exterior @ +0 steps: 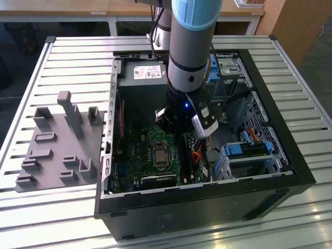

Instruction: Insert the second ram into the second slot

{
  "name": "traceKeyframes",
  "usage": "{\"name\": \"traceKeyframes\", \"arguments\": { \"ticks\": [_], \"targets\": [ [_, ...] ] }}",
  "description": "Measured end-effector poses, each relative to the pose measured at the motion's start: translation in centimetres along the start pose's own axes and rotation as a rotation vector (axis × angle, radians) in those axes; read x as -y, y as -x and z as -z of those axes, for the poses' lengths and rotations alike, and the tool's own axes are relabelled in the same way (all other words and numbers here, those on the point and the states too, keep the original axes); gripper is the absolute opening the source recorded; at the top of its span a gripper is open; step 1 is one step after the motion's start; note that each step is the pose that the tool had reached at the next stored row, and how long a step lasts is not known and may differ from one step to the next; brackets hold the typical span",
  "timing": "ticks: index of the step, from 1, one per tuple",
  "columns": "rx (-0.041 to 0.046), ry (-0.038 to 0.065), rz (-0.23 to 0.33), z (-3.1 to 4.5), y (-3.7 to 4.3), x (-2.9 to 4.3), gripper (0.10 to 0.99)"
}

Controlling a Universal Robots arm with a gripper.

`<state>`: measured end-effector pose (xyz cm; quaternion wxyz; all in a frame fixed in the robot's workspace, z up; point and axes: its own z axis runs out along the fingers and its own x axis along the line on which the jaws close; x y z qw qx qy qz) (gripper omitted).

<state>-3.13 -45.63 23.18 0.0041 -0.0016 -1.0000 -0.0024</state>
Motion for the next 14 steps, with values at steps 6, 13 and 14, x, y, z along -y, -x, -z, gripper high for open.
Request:
{"name": "traceKeyframes", "arguments": {
  "ticks": [6, 13, 14],
  "targets": [
    [-0.002, 0.0, -0.005, -0.02, 0.09, 0.49, 0.129],
    [-0.008, 0.0, -0.006, 0.1, 0.27, 0.5, 0.129],
    [-0.0085, 0.0, -0.006, 0.16, 0.29, 0.5, 0.129]
  ]
}}
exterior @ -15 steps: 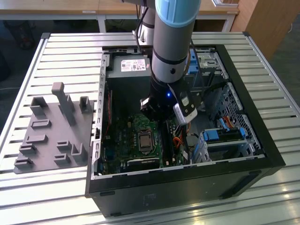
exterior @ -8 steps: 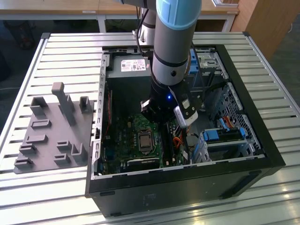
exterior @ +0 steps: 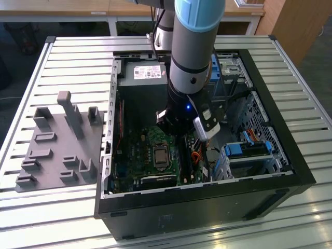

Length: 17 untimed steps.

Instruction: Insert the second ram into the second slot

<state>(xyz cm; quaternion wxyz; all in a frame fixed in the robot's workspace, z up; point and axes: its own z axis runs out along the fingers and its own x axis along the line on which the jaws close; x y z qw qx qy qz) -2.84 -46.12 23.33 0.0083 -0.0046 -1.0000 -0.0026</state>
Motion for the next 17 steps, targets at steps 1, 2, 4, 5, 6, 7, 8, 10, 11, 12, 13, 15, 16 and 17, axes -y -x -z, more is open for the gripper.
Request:
{"name": "traceKeyframes", "arguments": {
  "ticks": [1, 2, 4, 5, 6, 7, 8, 10, 11, 12, 13, 15, 16, 17],
  "targets": [
    [-0.0001, 0.0, 0.0, 0.04, 0.01, -0.01, 0.129],
    [-0.0001, 0.0, 0.0, 0.03, 0.01, -0.01, 0.129],
    [-0.0002, 0.0, 0.0, 0.04, 0.01, -0.01, 0.129],
    [-0.0002, 0.0, 0.0, 0.04, 0.01, -0.01, 0.129],
    [-0.0002, 0.0, 0.0, 0.04, 0.02, -0.01, 0.129],
    [-0.0003, 0.0, 0.0, 0.04, 0.04, 0.0, 0.129],
    [-0.0003, 0.0, 0.0, 0.04, 0.09, 0.0, 0.129],
    [-0.0003, 0.002, -0.001, -0.01, 0.24, 0.0, 0.129],
    [-0.0002, 0.005, -0.001, -0.03, 0.29, -0.01, 0.129],
    [-0.0003, 0.01, -0.001, -0.06, 0.31, 0.0, 0.129],
    [-0.0004, 0.015, -0.001, -0.1, 0.33, -0.01, 0.129],
    [-0.0003, 0.017, -0.004, -0.19, 0.41, -0.01, 0.129],
    [-0.0004, 0.016, -0.004, -0.19, 0.52, -0.01, 0.129],
    [-0.0004, 0.016, -0.005, -0.2, 0.67, -0.01, 0.129]
  ]
}}
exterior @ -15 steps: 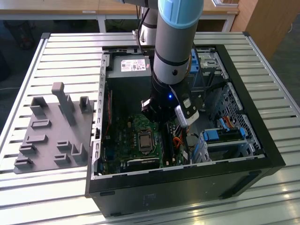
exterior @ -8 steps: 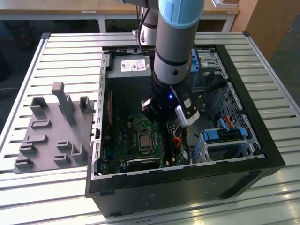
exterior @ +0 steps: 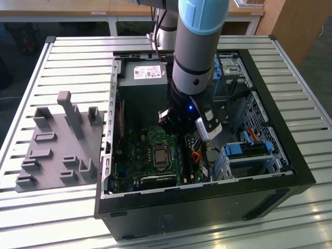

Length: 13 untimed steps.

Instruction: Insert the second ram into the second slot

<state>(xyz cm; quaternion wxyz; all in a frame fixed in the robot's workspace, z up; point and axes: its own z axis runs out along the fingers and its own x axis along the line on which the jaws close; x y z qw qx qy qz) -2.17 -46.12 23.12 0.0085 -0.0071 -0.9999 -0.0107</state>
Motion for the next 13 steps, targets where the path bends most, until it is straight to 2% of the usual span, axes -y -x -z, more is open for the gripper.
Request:
{"name": "traceKeyframes", "arguments": {
  "ticks": [3, 13],
  "targets": [
    [0.0001, 0.0, -0.001, -0.03, 0.27, 0.0, 0.129],
    [0.0002, 0.0, -0.001, -0.21, 0.34, 0.0, 0.129]
  ]
}}
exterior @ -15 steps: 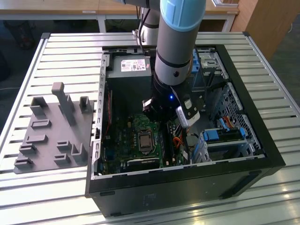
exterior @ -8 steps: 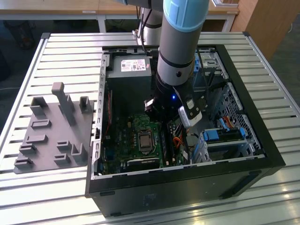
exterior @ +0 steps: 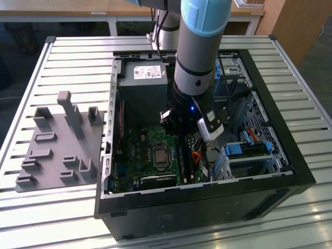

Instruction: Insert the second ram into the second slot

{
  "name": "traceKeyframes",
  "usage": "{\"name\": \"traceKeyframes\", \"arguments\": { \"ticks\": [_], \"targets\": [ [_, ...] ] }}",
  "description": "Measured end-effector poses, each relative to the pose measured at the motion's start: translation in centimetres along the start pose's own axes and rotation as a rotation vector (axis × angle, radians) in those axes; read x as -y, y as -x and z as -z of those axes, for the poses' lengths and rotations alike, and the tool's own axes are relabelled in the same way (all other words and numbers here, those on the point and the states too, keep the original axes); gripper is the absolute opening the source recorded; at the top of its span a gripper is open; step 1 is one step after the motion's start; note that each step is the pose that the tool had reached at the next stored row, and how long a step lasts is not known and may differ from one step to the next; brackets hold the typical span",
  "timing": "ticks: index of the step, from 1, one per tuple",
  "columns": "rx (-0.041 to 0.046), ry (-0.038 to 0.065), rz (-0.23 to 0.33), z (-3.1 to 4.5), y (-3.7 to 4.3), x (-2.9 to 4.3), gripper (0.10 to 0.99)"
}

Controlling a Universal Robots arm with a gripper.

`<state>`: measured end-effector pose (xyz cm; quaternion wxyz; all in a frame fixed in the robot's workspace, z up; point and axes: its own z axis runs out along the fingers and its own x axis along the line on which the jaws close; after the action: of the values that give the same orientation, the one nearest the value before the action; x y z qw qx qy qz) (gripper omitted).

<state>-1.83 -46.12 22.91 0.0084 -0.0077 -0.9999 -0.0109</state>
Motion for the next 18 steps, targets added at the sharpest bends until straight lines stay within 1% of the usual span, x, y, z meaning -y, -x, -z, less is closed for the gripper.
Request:
{"name": "traceKeyframes", "arguments": {
  "ticks": [5, 14, 18],
  "targets": [
    [-0.0001, -0.003, -0.002, -0.02, 0.1, 0.01, 0.129],
    [0.0002, -0.003, -0.012, -0.06, 0.33, 0.12, 0.129],
    [0.0002, -0.003, -0.013, -0.31, 0.36, 0.13, 0.129]
  ]
}}
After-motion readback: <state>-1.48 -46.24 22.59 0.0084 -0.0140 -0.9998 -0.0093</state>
